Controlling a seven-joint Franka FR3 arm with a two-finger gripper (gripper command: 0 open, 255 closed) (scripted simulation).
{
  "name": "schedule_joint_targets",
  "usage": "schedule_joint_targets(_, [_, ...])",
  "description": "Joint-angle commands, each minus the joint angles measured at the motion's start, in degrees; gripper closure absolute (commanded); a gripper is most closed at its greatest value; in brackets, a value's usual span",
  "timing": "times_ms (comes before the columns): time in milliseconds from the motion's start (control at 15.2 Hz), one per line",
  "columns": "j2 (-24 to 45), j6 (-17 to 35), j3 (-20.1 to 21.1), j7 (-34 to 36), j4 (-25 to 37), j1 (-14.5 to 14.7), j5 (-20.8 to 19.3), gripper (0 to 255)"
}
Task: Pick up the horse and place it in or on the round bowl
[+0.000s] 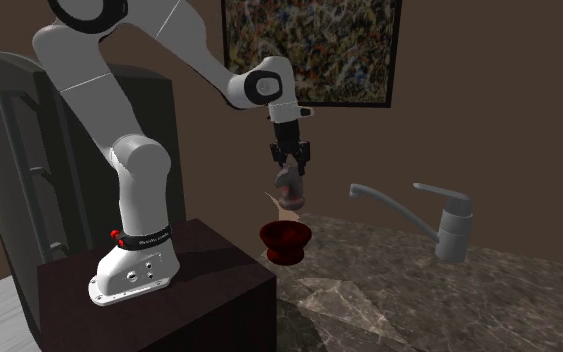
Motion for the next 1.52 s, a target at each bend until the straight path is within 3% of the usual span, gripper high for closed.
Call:
schedule_joint_targets(0, [0.47, -1.31, 2.31, 2.9, 1.38, 1.47, 0.95, 255])
schedule_joint_targets(132, [1.07, -2.4, 4.28, 5.34, 2.73, 2.76, 1.79, 255])
schedule_joint_targets(1452, [12.58, 16.02, 2.89, 6.98, -4.25, 2.35, 0.44, 255])
